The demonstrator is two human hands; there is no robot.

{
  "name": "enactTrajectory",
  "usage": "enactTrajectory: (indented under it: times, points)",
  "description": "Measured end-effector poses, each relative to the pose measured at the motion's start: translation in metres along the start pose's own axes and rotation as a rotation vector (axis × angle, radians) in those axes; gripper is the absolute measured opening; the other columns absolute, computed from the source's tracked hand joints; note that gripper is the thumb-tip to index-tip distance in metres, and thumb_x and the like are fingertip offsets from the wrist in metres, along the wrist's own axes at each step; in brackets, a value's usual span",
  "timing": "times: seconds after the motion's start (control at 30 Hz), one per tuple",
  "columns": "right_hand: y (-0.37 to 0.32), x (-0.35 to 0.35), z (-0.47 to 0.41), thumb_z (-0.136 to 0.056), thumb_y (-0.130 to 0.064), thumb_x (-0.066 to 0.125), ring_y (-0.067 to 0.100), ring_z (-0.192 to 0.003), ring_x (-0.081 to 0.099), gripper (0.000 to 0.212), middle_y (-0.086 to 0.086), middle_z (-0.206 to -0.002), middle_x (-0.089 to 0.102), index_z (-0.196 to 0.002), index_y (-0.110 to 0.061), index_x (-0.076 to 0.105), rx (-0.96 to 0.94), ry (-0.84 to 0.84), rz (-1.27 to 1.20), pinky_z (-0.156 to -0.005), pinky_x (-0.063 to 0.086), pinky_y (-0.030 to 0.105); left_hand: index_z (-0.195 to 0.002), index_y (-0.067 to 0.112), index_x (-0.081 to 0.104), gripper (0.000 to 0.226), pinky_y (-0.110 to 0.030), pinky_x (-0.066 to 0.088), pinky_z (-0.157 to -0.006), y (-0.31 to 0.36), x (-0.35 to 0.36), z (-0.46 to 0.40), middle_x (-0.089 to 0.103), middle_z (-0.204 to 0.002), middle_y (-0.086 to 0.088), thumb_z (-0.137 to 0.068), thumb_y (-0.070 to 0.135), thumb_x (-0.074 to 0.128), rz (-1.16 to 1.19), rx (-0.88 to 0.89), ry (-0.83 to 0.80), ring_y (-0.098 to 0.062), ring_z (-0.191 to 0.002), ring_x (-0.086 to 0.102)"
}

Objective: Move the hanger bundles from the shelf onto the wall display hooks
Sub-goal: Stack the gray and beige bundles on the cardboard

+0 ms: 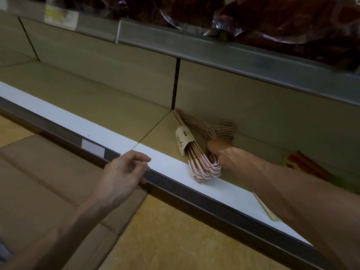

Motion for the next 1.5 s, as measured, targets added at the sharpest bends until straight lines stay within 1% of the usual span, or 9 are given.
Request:
enactTrajectory:
  times: [0.17,0.3,0.53,0.63,0.8,0.9,1.13,1.37,1.5]
  points:
    - [-0.008,-0.001,0.007,-0.09,0.007,0.044,0.031,-0.076,0.063,0.019,0.015,-0.077,0.058,-0.083,-0.001,0.06,-0.002,0.003,-0.127,-0.078,0.057,0.041,-0.1,0.029,0.069,0.015,-0.024,0.054,-0.059,-0.003,-0.012,0.004,0.073,-0.087,0.006,-0.098,0.019,0.058,0.005,-0.014,0.002,-0.011,-0.071,0.072]
    - [-0.006,0.005,0.023,-0.093,0.01,0.04,0.017,-0.04,0.061,0.029,0.008,-0.048,0.059,-0.072,-0.003,0.053,-0.016,-0.054,-0.242,-0.04,0.051,0.024,-0.1,0.031,0.069,0.015,-0.023,0.054,-0.059,-0.001,-0.021,0.008,0.071,-0.087,0.015,-0.099,0.023,0.057,-0.027,-0.003,-0.005,-0.011,-0.072,0.072]
    - [-0.022,0.029,0.058,-0.093,0.005,0.047,0.021,-0.055,0.068,0.019,0.011,-0.063,0.067,-0.079,-0.001,0.059,-0.066,-0.299,-0.224,-0.051,0.057,0.028,-0.107,0.028,0.067,0.012,-0.027,0.057,-0.061,0.004,-0.035,0.014,0.071,-0.1,0.001,-0.097,0.029,0.06,0.109,-0.087,0.061,-0.014,-0.076,0.073]
    - [-0.036,0.043,0.074,-0.091,-0.002,0.055,0.031,-0.086,0.073,0.011,0.019,-0.094,0.07,-0.102,0.001,0.059,-0.192,-0.309,-0.063,-0.08,0.061,0.049,-0.112,0.022,0.063,0.022,-0.031,0.059,-0.064,0.006,-0.046,0.017,0.07,-0.109,-0.004,-0.097,0.037,0.06,0.321,-0.198,0.119,-0.018,-0.082,0.075]
    - [-0.045,0.083,0.113,-0.09,-0.001,0.057,0.017,-0.056,0.071,0.018,0.01,-0.073,0.071,-0.108,0.0,0.056,-0.361,-0.463,0.044,-0.05,0.057,0.029,-0.133,0.011,0.052,0.052,-0.042,0.057,-0.082,0.001,-0.081,0.021,0.062,-0.124,-0.012,-0.096,0.047,0.056,0.579,-0.323,0.234,-0.031,-0.104,0.068]
    - [-0.046,0.107,0.134,-0.09,-0.004,0.061,0.021,-0.067,0.075,0.016,0.008,-0.075,0.074,-0.105,-0.006,0.056,-0.418,-0.535,0.066,-0.06,0.063,0.037,-0.132,0.02,0.059,0.047,-0.046,0.055,-0.087,-0.002,-0.102,0.03,0.07,-0.117,-0.01,-0.097,0.051,0.053,0.633,-0.315,0.277,-0.032,-0.103,0.071]
    - [-0.066,0.143,0.184,-0.082,-0.015,0.071,0.018,-0.079,0.065,0.027,0.006,-0.095,0.066,-0.096,-0.024,0.05,-0.654,-0.568,0.187,-0.065,0.055,0.034,-0.105,0.016,0.059,0.008,-0.04,0.054,-0.078,-0.019,-0.149,0.059,0.064,-0.104,-0.007,-0.098,0.017,0.055,0.749,-0.343,0.496,-0.025,-0.094,0.067]
    - [-0.076,0.169,0.231,-0.083,-0.019,0.07,0.027,-0.081,0.065,0.039,0.016,-0.109,0.056,-0.111,-0.016,0.044,-0.772,-0.757,0.092,-0.069,0.06,0.053,-0.121,-0.006,0.051,0.031,-0.05,0.059,-0.081,-0.024,-0.197,0.087,0.063,-0.115,-0.03,-0.091,-0.003,0.062,0.759,-0.269,0.815,-0.04,-0.099,0.07]
    - [-0.078,0.187,0.251,-0.079,-0.038,0.073,0.01,-0.085,0.056,0.056,-0.008,-0.11,0.05,-0.121,-0.03,0.036,-0.863,-0.795,0.101,-0.066,0.054,0.031,-0.135,0.002,0.046,0.044,-0.049,0.062,-0.074,-0.029,-0.214,0.098,0.061,-0.126,-0.025,-0.094,-0.004,0.059,0.742,-0.267,0.842,-0.038,-0.095,0.072]
Point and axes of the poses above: each hand's wrist, its own z-axis away from the middle knuckle, its own x-axis out of the palm, y = z × x, the point moved 5 cm from there along -z, towards the middle knuckle
